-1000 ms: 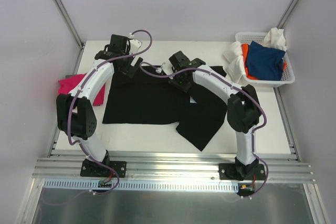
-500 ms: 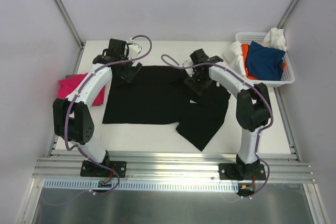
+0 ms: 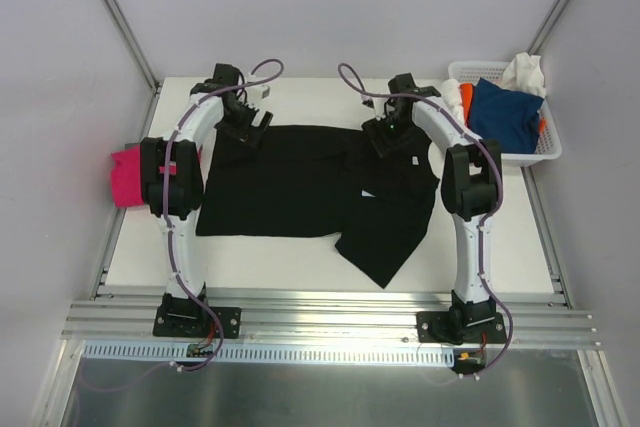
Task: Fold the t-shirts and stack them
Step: Fold the tshirt
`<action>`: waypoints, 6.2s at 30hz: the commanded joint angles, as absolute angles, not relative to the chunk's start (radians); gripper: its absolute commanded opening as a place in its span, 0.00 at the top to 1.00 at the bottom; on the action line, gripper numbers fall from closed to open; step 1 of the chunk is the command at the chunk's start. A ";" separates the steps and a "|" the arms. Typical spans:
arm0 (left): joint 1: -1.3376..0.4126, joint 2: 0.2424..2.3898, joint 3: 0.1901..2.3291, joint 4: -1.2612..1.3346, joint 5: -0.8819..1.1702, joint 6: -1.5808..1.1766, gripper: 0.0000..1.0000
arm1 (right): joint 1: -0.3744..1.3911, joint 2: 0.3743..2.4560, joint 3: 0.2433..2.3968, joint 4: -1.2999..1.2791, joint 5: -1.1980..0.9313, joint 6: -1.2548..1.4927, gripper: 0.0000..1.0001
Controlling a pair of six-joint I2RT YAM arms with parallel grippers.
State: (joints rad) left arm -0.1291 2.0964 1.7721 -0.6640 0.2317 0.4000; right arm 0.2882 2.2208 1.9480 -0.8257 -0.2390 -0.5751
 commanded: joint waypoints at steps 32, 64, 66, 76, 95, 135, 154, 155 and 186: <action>-0.035 2.298 2.253 -0.861 0.396 0.213 0.10 | 0.153 2.345 2.045 -1.100 -0.245 -0.609 0.28; -0.006 2.413 2.152 -0.905 0.377 0.124 0.05 | 0.092 2.420 2.130 -1.209 -0.075 -0.695 0.26; -0.006 2.413 2.154 -0.900 0.370 0.127 0.04 | 0.080 2.439 2.160 -1.223 -0.057 -0.696 0.26; -0.006 2.346 2.178 -0.893 0.339 0.141 0.05 | 0.086 2.442 2.250 -1.224 -0.020 -0.690 0.26; -0.126 2.399 2.232 -0.880 0.610 0.072 0.07 | 0.138 2.385 2.221 -1.229 -0.052 -0.692 0.25; -0.035 2.399 2.169 -0.887 0.472 0.081 0.05 | 0.256 2.335 2.005 -1.356 -0.387 -0.667 0.22; -0.008 2.413 2.200 -0.887 0.454 0.074 0.05 | 0.129 2.227 1.888 -1.365 -0.275 -0.692 0.22; -0.009 2.414 2.200 -0.887 0.457 0.072 0.05 | 0.129 2.223 1.881 -1.365 -0.284 -0.693 0.23; -0.012 2.416 2.206 -0.877 0.474 0.055 0.05 | 0.192 2.304 1.873 -1.355 -0.178 -0.721 0.87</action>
